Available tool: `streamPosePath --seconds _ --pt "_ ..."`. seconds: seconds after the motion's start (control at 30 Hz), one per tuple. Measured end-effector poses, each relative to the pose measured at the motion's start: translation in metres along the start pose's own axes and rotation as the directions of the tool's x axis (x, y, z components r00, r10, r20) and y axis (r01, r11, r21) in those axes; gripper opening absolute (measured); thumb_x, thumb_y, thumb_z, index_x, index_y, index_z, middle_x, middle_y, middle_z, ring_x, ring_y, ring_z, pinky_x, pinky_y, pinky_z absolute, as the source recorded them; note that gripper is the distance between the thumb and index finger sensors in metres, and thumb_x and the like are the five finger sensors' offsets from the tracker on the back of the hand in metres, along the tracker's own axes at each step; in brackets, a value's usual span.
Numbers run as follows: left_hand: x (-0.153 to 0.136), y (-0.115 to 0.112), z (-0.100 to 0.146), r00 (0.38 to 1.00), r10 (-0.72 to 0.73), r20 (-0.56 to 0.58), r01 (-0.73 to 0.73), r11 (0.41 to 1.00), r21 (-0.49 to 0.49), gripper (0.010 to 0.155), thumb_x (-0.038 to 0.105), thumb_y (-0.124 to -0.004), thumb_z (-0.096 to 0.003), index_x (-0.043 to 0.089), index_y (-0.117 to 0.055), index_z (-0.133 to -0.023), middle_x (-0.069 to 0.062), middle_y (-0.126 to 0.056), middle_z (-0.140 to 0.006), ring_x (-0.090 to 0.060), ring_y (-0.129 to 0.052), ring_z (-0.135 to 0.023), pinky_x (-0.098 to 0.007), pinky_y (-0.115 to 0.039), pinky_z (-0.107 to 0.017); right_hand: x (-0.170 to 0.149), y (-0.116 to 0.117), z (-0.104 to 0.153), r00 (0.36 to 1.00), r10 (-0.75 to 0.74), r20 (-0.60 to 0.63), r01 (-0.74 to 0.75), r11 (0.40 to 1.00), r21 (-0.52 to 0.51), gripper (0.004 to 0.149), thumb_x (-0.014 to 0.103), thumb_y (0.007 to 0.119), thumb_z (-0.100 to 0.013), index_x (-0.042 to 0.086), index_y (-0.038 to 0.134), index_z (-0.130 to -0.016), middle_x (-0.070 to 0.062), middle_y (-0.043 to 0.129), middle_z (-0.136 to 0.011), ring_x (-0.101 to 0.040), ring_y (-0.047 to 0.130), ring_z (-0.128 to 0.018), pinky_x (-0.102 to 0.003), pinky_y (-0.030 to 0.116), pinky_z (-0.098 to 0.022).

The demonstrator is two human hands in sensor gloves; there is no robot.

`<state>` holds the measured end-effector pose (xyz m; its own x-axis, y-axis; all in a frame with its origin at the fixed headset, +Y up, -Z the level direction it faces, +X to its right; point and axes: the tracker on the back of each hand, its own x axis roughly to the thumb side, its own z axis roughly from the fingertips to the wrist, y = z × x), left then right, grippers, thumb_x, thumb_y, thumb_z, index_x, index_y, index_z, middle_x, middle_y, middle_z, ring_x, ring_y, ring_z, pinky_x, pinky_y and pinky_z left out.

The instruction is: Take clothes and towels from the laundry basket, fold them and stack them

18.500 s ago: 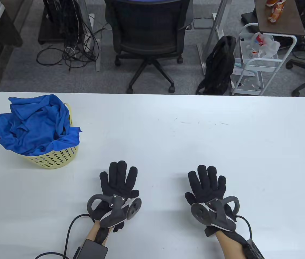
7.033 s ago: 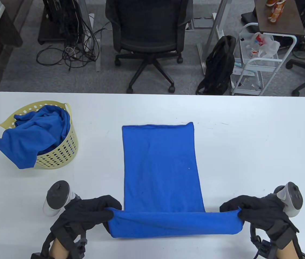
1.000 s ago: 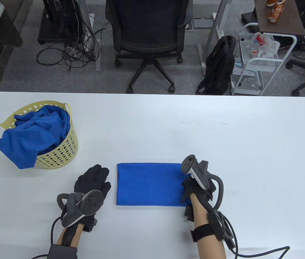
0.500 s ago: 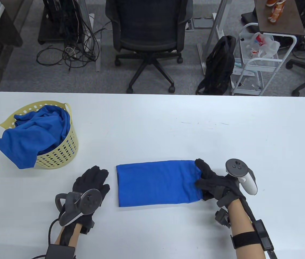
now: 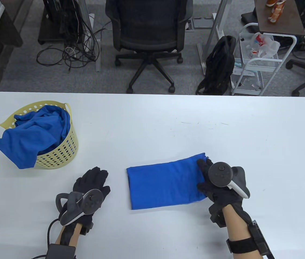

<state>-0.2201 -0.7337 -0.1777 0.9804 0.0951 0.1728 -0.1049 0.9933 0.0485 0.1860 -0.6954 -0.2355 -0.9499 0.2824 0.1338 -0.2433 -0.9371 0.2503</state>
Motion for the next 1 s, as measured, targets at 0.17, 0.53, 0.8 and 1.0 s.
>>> streamPosePath --seconds 0.17,0.53,0.8,1.0 --pt "0.0 0.0 0.0 1.0 -0.003 0.002 0.003 1.0 -0.001 0.069 0.052 -0.072 -0.0558 0.025 -0.055 -0.117 -0.015 -0.061 -0.123 -0.039 -0.073 -0.108 -0.06 -0.069 -0.073 0.075 -0.002 0.01 0.978 0.158 0.134 -0.161 0.987 0.008 0.084 0.018 0.09 -0.055 -0.003 0.039 -0.119 -0.035 0.038 -0.117 -0.015 0.09 -0.039 -0.033 0.084 -0.031" --pt "0.001 -0.002 0.002 1.0 -0.021 0.012 0.021 0.999 -0.025 0.069 0.052 -0.072 -0.0557 0.025 -0.055 -0.117 -0.015 -0.06 -0.123 -0.039 -0.072 -0.108 -0.06 -0.069 -0.073 0.173 0.11 -0.042 0.901 0.39 0.19 -0.427 0.876 0.226 0.081 0.017 0.088 -0.056 -0.004 0.039 -0.118 -0.037 0.039 -0.116 -0.015 0.089 -0.041 -0.033 0.084 -0.033" --pt "0.0 -0.006 0.001 0.999 -0.044 0.007 0.044 0.998 -0.052 0.07 0.052 -0.072 -0.0556 0.024 -0.055 -0.117 -0.015 -0.06 -0.123 -0.039 -0.072 -0.108 -0.06 -0.069 -0.073 0.171 0.123 -0.044 0.891 0.415 0.183 -0.448 0.867 0.217 0.081 0.017 0.087 -0.057 -0.003 0.038 -0.118 -0.037 0.036 -0.116 -0.015 0.089 -0.042 -0.034 0.084 -0.035" --pt "-0.001 -0.005 0.001 0.998 -0.06 0.001 0.06 0.997 -0.056 0.069 0.052 -0.072 -0.0557 0.025 -0.055 -0.117 -0.015 -0.06 -0.123 -0.039 -0.072 -0.108 -0.06 -0.069 -0.073 0.165 0.101 -0.031 0.95 0.109 0.293 -0.207 0.922 0.328 0.077 0.023 0.081 -0.061 0.007 0.034 -0.12 -0.031 0.026 -0.119 -0.031 0.089 -0.064 -0.048 0.082 -0.049"
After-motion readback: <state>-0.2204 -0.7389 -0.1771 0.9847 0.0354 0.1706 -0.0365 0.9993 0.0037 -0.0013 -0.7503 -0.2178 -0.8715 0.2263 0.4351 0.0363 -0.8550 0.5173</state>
